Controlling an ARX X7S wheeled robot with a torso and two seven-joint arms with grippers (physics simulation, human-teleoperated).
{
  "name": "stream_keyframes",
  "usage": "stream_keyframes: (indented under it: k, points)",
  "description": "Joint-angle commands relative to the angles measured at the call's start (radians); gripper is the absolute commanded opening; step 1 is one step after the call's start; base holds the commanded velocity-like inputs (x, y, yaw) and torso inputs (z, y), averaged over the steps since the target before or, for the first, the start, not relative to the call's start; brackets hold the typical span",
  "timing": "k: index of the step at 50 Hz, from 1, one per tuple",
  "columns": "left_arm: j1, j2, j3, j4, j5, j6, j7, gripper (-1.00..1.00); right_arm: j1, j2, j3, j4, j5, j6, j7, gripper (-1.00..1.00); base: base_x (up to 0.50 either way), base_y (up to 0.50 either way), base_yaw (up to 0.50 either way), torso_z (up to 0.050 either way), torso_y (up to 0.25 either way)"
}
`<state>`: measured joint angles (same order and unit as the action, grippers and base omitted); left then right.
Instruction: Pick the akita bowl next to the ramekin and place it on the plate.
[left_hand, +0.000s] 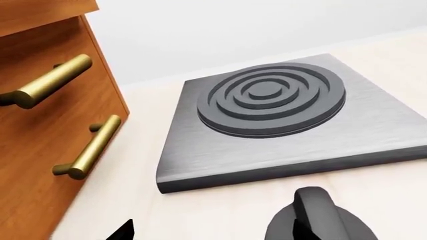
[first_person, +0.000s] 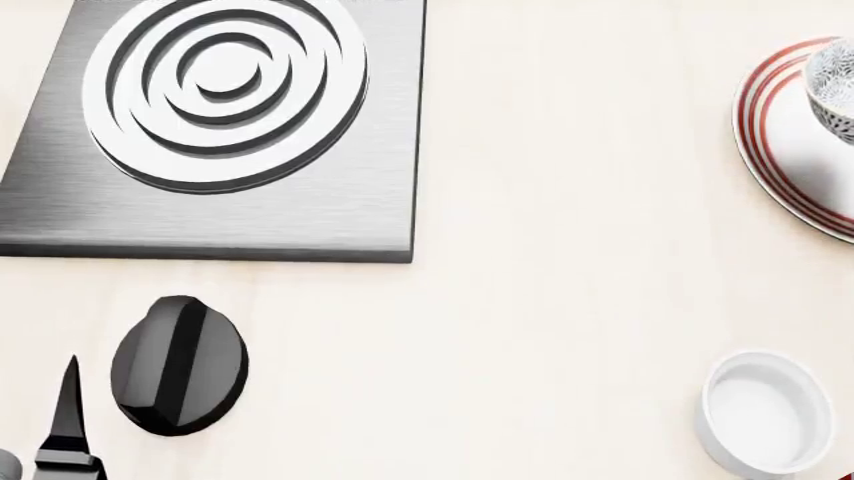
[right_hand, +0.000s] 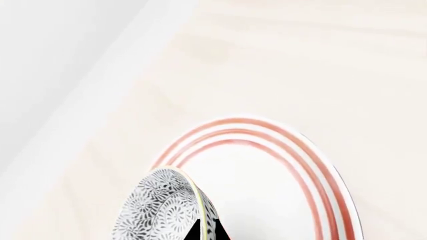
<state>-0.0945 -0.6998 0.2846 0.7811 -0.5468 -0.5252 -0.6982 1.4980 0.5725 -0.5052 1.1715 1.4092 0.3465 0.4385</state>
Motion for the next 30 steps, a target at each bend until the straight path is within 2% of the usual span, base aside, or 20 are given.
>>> stream_keyframes:
  k: [1,30]
  points:
    - [0.003,-0.003,-0.001,-0.003,0.0,0.005,0.0,1.0,0.058,-0.044,-0.016,0.13,-0.052,-0.022,-0.074,-1.0,0.0,0.0,0.0,0.0,0.0]
    - [0.001,-0.007,-0.002,-0.005,-0.005,0.008,-0.003,1.0,0.025,-0.058,0.047,0.135,-0.123,-0.027,-0.091,-1.0,0.0,0.0,0.0,0.0,0.0]
